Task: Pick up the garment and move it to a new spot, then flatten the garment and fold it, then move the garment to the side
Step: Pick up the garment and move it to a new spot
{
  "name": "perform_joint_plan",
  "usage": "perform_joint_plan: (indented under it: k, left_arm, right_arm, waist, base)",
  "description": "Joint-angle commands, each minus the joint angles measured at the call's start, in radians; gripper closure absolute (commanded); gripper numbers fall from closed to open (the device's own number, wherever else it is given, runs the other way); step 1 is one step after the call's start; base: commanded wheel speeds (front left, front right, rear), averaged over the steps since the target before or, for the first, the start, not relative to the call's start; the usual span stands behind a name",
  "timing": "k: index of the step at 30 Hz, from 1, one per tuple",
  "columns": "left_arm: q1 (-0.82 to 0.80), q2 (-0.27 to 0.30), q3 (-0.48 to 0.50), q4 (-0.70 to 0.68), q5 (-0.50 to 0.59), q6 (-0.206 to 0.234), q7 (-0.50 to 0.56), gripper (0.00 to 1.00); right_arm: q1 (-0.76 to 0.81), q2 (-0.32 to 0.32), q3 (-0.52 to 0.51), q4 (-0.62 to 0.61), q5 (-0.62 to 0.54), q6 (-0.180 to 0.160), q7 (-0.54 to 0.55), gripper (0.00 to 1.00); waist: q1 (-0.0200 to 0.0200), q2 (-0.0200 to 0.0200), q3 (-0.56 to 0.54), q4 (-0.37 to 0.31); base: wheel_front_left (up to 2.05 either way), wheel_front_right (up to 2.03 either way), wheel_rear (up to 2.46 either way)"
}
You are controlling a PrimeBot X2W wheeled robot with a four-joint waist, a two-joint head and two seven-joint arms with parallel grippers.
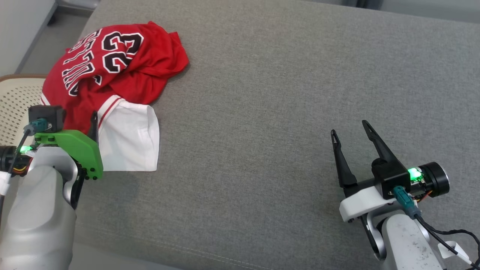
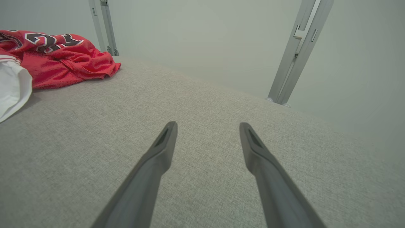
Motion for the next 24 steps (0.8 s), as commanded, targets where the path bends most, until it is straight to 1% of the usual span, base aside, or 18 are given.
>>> perform_joint_plan:
  k: [1, 7, 12, 13, 14, 15, 16, 24]
  left_arm:
    - [-0.03, -0.005, -0.019, 0.025, -0.022, -0.003, 0.012, 0.0]
    - [-0.084, 0.022, -0.07, 0.111, -0.066, -0.003, 0.025, 0.0]
    - [-0.119, 0.04, -0.08, 0.177, -0.084, -0.003, 0.01, 0.0]
    - [-0.126, 0.041, -0.082, 0.192, -0.082, -0.003, 0.003, 0.06]
    - [-0.13, 0.041, -0.085, 0.202, -0.082, -0.003, -0.004, 0.5]
    - [-0.135, 0.042, -0.085, 0.21, -0.083, -0.003, -0.016, 0.73]
    - [-0.14, 0.045, -0.086, 0.217, -0.083, -0.003, -0.025, 1.0]
    - [-0.175, 0.08, -0.134, 0.232, -0.068, -0.003, -0.08, 1.0]
  right_arm:
    - [-0.019, -0.003, -0.002, -0.008, -0.009, 0.0, 0.004, 0.0]
    - [-0.034, -0.003, 0.001, -0.014, -0.012, 0.0, 0.004, 0.0]
    - [-0.04, -0.003, -0.003, -0.013, -0.01, 0.0, -0.001, 0.0]
    - [-0.041, -0.003, -0.005, -0.012, -0.008, 0.0, -0.003, 0.0]
    - [-0.04, -0.003, -0.007, -0.01, -0.007, 0.0, -0.004, 0.0]
    - [-0.039, -0.003, -0.009, -0.008, -0.005, 0.0, -0.004, 0.0]
    - [-0.039, -0.003, -0.011, -0.006, -0.003, 0.0, -0.005, 0.0]
    - [-0.02, -0.003, -0.019, 0.028, 0.03, 0.0, -0.02, 0.0]
  waist:
    - [-0.0001, 0.0, 0.079, -0.064]
    - [-0.0001, 0.0, 0.116, -0.095]
    - [-0.0001, 0.0, 0.126, -0.109]
    - [-0.0001, 0.0, 0.126, -0.111]
    - [-0.0001, 0.0, 0.125, -0.111]
    - [-0.0001, 0.0, 0.124, -0.111]
    - [-0.0001, 0.0, 0.122, -0.11]
    - [-0.0001, 0.0, 0.058, -0.088]
  base:
    - [0.0, 0.0, 0.0]
    - [0.0, 0.0, 0.0]
    - [0.0, 0.0, 0.0]
    - [0.0, 0.0, 0.0]
    - [0.0, 0.0, 0.0]
    - [0.0, 0.0, 0.0]
    - [0.0, 0.0, 0.0]
    - [0.0, 0.0, 0.0]
